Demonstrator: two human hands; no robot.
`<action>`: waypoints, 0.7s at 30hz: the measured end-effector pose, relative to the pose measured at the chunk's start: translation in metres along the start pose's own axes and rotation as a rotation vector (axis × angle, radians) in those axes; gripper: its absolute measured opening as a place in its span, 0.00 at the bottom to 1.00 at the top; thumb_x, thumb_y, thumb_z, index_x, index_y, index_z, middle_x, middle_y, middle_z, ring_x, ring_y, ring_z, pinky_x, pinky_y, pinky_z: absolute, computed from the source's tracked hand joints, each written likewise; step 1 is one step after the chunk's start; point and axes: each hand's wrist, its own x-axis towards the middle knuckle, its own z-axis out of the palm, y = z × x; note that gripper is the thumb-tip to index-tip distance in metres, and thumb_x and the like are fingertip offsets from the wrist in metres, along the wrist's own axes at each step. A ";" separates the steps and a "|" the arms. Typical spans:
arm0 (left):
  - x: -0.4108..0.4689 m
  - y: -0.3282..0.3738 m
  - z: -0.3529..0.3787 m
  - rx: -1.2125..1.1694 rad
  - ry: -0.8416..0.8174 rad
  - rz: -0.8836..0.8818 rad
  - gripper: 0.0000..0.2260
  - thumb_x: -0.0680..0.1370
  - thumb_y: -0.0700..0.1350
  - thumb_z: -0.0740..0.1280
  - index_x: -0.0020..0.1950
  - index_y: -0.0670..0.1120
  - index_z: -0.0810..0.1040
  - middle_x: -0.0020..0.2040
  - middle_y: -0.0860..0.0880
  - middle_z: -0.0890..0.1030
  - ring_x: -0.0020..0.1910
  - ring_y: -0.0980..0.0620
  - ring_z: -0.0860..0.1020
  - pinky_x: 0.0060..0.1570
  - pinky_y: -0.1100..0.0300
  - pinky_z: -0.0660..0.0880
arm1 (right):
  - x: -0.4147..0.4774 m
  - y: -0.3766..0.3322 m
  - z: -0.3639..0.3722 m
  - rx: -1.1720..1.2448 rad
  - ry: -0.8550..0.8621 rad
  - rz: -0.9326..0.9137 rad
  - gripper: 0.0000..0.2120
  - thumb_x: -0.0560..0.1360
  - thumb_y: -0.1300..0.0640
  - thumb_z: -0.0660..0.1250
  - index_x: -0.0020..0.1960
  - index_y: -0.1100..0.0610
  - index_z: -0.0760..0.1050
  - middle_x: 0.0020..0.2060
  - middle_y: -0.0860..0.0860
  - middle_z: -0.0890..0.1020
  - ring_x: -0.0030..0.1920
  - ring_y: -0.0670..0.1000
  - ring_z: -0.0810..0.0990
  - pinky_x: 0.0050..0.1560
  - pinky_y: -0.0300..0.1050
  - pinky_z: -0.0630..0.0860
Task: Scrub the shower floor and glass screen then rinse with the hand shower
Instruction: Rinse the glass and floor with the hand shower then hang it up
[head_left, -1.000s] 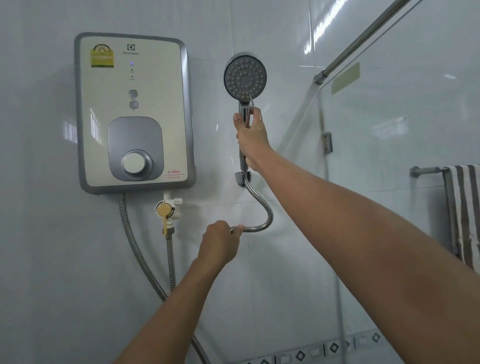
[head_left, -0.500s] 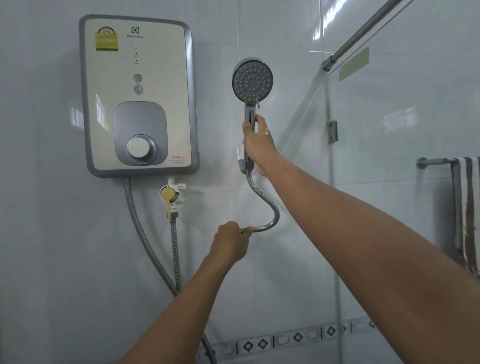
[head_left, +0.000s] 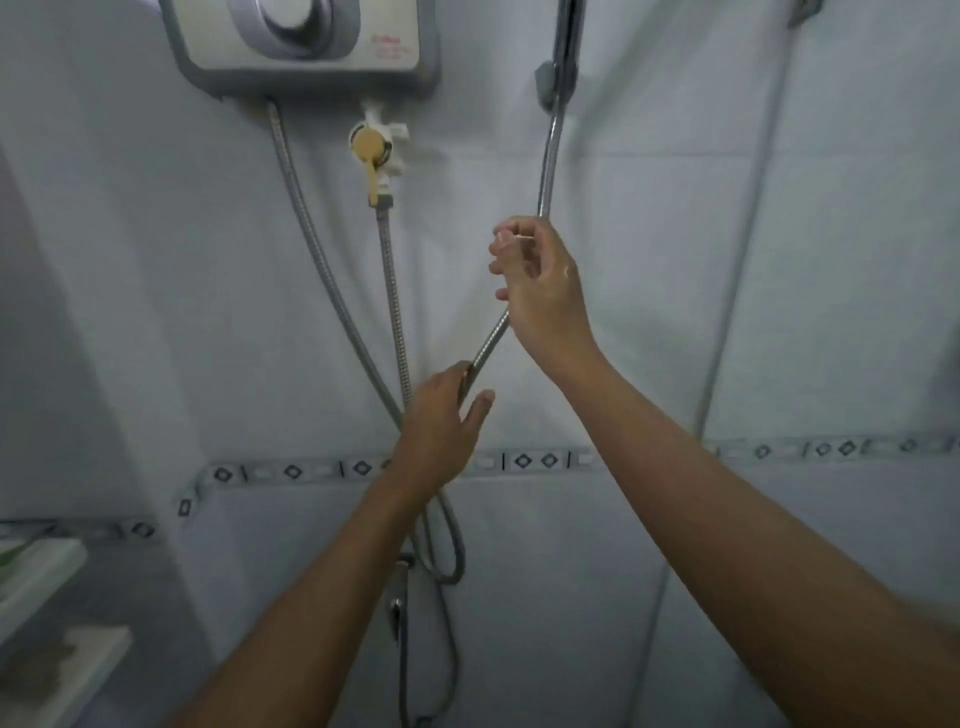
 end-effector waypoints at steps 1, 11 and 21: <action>-0.021 -0.015 -0.002 0.022 0.050 0.017 0.19 0.82 0.54 0.63 0.67 0.43 0.75 0.55 0.44 0.80 0.55 0.46 0.76 0.56 0.53 0.74 | -0.026 0.010 0.006 0.023 -0.040 0.015 0.08 0.82 0.47 0.61 0.53 0.50 0.75 0.46 0.50 0.81 0.48 0.52 0.81 0.50 0.57 0.80; -0.278 -0.171 0.015 0.066 -0.063 -0.307 0.11 0.79 0.47 0.70 0.58 0.44 0.77 0.47 0.50 0.79 0.46 0.51 0.75 0.47 0.58 0.73 | -0.322 0.143 0.071 0.054 -0.681 0.418 0.11 0.83 0.56 0.62 0.46 0.61 0.77 0.36 0.53 0.81 0.35 0.52 0.80 0.39 0.53 0.79; -0.594 -0.331 0.153 0.070 -0.469 -0.897 0.12 0.77 0.47 0.70 0.59 0.45 0.75 0.49 0.48 0.77 0.47 0.49 0.76 0.47 0.58 0.72 | -0.705 0.330 0.121 -0.250 -1.284 0.889 0.12 0.82 0.56 0.61 0.46 0.61 0.78 0.32 0.49 0.79 0.33 0.51 0.79 0.36 0.44 0.74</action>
